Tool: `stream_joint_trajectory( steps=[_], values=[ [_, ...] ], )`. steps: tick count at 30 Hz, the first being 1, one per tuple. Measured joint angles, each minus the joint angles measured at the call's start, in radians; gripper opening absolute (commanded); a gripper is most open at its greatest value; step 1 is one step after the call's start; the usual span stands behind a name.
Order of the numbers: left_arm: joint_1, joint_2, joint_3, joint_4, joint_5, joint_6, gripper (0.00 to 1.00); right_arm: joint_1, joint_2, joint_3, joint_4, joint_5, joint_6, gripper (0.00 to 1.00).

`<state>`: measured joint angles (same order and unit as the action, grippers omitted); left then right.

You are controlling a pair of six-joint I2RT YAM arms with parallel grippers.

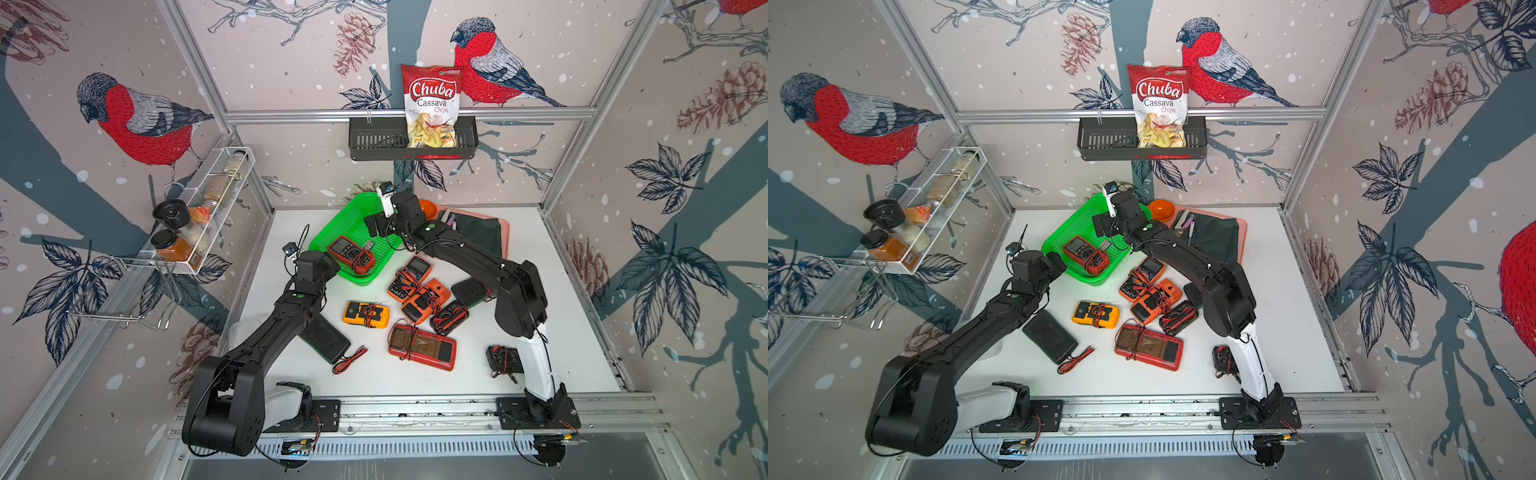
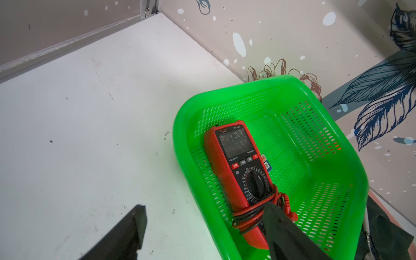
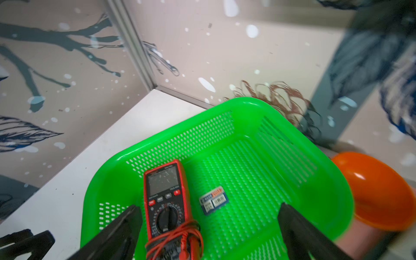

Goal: Put the multimeter into the basket
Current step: Place the multimeter in the basket, then adjust the basket at the center of the board.

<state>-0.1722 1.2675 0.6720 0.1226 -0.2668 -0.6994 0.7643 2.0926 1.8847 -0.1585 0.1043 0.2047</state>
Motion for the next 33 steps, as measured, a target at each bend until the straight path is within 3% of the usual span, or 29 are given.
stream_joint_trajectory(
  steps=[7,15,21,27,33],
  values=[
    [0.018,0.125,0.058,-0.008,0.028,0.049,0.8,-0.108,-0.362,-0.487,-0.044,0.158,0.262,0.99],
    [0.033,0.241,0.11,-0.023,0.058,0.092,0.66,-0.175,-0.739,-0.904,-0.15,0.271,0.493,0.99],
    [0.056,0.305,0.15,-0.016,0.074,0.105,0.51,-0.24,-0.916,-1.094,-0.242,0.307,0.635,0.99],
    [0.093,0.356,0.187,0.006,0.072,0.097,0.36,-0.266,-1.013,-1.167,-0.323,0.306,0.721,0.99],
    [0.119,0.392,0.221,0.008,0.056,0.122,0.34,-0.301,-1.096,-1.241,-0.386,0.275,0.773,0.99]
  ],
)
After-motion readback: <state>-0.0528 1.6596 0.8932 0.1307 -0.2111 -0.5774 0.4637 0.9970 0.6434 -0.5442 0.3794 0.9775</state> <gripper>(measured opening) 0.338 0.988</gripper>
